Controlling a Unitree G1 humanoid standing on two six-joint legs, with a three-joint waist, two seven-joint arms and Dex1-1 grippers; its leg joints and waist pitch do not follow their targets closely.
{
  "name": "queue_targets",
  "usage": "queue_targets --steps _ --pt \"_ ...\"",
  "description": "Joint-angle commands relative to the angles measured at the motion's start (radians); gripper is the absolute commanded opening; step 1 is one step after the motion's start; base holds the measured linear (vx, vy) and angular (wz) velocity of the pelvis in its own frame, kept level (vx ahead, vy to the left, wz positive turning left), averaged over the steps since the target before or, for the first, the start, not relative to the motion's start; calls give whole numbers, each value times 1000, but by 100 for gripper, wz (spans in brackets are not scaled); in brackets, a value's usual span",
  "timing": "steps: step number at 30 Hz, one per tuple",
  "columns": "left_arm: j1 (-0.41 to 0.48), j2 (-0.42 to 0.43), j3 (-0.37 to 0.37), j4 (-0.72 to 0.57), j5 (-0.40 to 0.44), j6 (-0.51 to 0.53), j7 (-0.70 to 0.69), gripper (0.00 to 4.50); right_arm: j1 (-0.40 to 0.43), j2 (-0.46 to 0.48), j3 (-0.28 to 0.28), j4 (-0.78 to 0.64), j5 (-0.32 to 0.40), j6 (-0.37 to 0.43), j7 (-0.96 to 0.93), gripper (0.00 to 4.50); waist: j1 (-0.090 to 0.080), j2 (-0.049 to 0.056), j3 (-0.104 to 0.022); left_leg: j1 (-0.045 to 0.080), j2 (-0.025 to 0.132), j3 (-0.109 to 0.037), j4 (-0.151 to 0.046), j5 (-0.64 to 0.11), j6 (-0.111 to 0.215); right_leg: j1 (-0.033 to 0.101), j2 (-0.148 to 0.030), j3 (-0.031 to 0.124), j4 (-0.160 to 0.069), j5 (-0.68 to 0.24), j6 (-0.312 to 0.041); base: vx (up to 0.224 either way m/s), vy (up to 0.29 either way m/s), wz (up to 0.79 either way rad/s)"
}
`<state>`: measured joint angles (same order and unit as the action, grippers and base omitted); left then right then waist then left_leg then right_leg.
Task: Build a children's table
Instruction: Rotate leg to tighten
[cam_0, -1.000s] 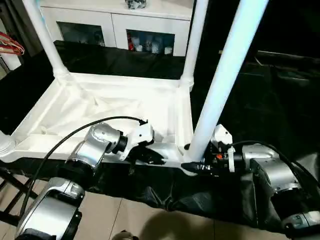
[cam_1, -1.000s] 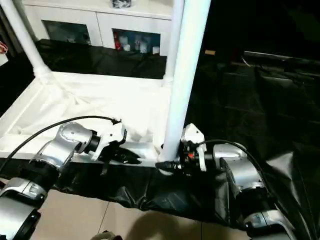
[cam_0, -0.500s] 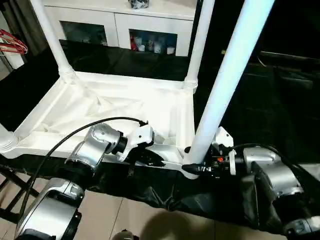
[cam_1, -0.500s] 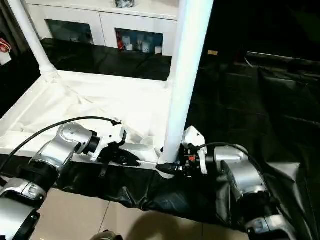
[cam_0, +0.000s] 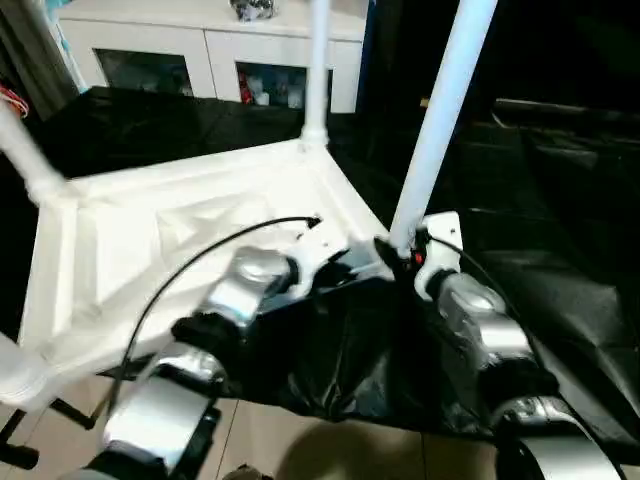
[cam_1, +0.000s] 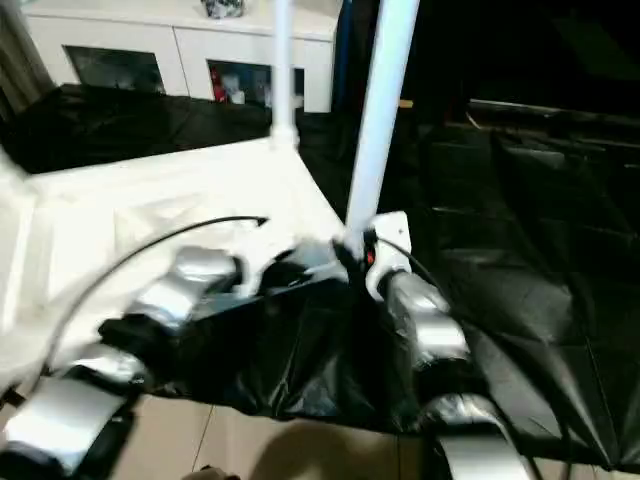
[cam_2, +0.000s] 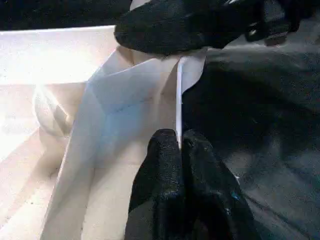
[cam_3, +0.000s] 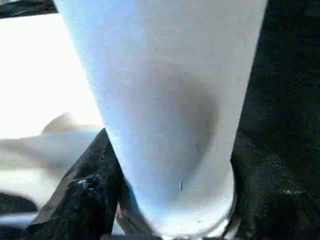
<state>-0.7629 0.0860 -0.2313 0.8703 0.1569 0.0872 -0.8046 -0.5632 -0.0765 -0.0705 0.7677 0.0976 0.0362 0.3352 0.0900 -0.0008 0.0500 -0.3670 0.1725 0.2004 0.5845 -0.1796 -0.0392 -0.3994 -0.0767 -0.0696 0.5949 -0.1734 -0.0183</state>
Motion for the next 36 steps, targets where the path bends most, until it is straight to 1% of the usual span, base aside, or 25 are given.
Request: queue_targets --steps 1,3,4,5,7,8,9,10,13,14,15,16,17,18,19,20,21,27,28,29,31,32,33,35,36 --pt "-37 -84 -20 -17 -14 -23 27 0 0 71 100 63 -78 -23 -5 267 0 -7 -64 14 60 -30 -68 -195 37 43 -88 52 -73 -210 -214 0 0 0" --pt "-33 -88 -24 -24 -15 -24 22 0 -8 82 103 81 -82 -49 -6 267 0 -8 -64 11 59 -29 -68 -185 49 46 -89 52 -71 -197 -218 0 0 0" --pt "-28 -85 -27 -31 -17 -25 12 0 -8 88 92 78 -62 -45 18 322 0 -7 -63 11 59 -29 -68 -190 56 47 -89 51 -73 -209 -217 0 0 0" --pt "-25 -81 -26 -31 -16 -28 8 0 -8 93 80 78 -46 -43 39 336 0 -10 -62 12 61 -30 -69 -199 58 46 -88 51 -75 -225 -214 0 0 0" --pt "-19 -69 -25 -35 -17 -36 -8 0 -11 96 69 82 -25 -47 71 343 -1 -7 -61 13 62 -31 -71 -215 56 45 -88 51 -77 -251 -210 0 0 0" --pt "-14 -58 -26 -39 -20 -41 -22 0 -13 88 78 85 -31 -58 83 358 -2 -7 -61 14 63 -31 -72 -222 52 45 -89 51 -78 -259 -209 0 0 0" --pt "-13 -57 -26 -39 -20 -42 -23 0 -13 88 79 86 -31 -60 84 358 -2 -7 -61 13 63 -32 -72 -222 52 45 -89 51 -77 -257 -209 0 0 0" --pt "-10 -50 -27 -43 -22 -45 -33 0 -15 81 87 91 -38 -72 93 382 -2 -6 -62 14 64 -31 -72 -223 50 44 -90 52 -77 -251 -211 0 0 0" --pt "12 -18 -36 -73 -39 -62 -118 0 -10 51 111 76 -34 -91 205 382 -3 -7 -62 9 62 -32 -70 -214 61 51 -91 51 -73 -226 -219 0 0 0" --pt "21 -3 -40 -89 -49 -67 -161 0 -2 33 131 56 -31 -95 274 382 -4 -8 -64 8 61 -31 -68 -199 71 52 -89 51 -71 -205 -223 0 0 0" --pt "21 -3 -40 -89 -49 -67 -161 0 -2 33 131 56 -31 -95 274 382 -4 -8 -63 6 61 -31 -68 -192 75 53 -90 51 -70 -197 -226 0 0 0" --pt "30 20 -45 -109 -62 -76 -220 0 18 -4 170 18 -33 -100 393 382 -2 -8 -63 8 63 -30 -66 -183 86 53 -87 49 -69 -181 -233 0 0 0" --pt "30 20 -45 -109 -62 -76 -220 0 18 -4 170 18 -33 -100 393 382 0 -7 -63 8 64 -27 -65 -181 90 52 -87 50 -68 -174 -236 0 0 0" --pt "33 36 -49 -116 -66 -79 -255 0 30 -31 193 -4 -31 -104 471 382 1 -7 -63 9 66 -27 -67 -179 92 51 -86 49 -67 -170 -241 0 0 0" --pt "33 40 -50 -116 -66 -79 -264 0 32 -38 197 -9 -30 -104 492 382 4 -6 -63 11 67 -27 -66 -181 91 49 -85 48 -66 -176 -244 0 0 0" --pt "37 54 -52 -120 -69 -83 -287 0 44 -59 207 -38 -12 -94 558 382 4 -5 -60 10 68 -26 -68 -199 88 48 -85 49 -69 -198 -245 0 0 0" --pt "39 61 -52 -122 -72 -86 -299 0 51 -71 212 -57 1 -87 594 382 7 -7 -58 11 68 -26 -68 -213 84 49 -85 48 -71 -224 -238 0 0 0" --pt "50 101 -51 -143 -85 -94 -376 0 93 -147 258 -158 41 -46 809 382 15 -7 -59 13 72 -28 -70 -238 71 46 -88 50 -74 -277 -224 0 0 0" --pt "55 119 -51 -154 -90 -94 -412 0 117 -185 286 -212 58 -17 887 382 17 -9 -58 13 72 -28 -70 -235 71 44 -88 50 -75 -278 -224 0 0 0" --pt "59 131 -51 -163 -96 -93 -438 0 131 -209 306 -245 63 -4 928 382 22 -8 -58 14 73 -29 -70 -229 76 46 -87 51 -75 -272 -217 0 0 0" --pt "63 140 -53 -171 -98 -91 -458 0 138 -222 316 -261 62 8 953 382 26 -7 -59 12 75 -28 -70 -220 81 44 -88 51 -70 -249 -225 0 0 0" --pt "70 156 -55 -184 -103 -88 -488 0 147 -239 328 -283 61 23 984 382 29 -7 -59 14 74 -28 -70 -219 79 42 -88 51 -71 -250 -225 0 0 0" --pt "72 161 -57 -188 -104 -87 -500 0 150 -244 331 -290 61 27 993 368 28 -8 -58 12 73 -28 -70 -224 75 42 -88 51 -72 -261 -224 0 0 0" --pt "82 179 -62 -204 -111 -85 -532 0 160 -257 339 -314 63 46 1017 368 29 -6 -57 13 74 -30 -73 -238 66 42 -90 51 -75 -293 -218 0 0 0" --pt "82 179 -62 -204 -111 -85 -532 0 160 -257 339 -314 63 46 1017 349 29 -6 -57 13 75 -31 -73 -243 62 41 -90 51 -75 -302 -216 0 0 0"
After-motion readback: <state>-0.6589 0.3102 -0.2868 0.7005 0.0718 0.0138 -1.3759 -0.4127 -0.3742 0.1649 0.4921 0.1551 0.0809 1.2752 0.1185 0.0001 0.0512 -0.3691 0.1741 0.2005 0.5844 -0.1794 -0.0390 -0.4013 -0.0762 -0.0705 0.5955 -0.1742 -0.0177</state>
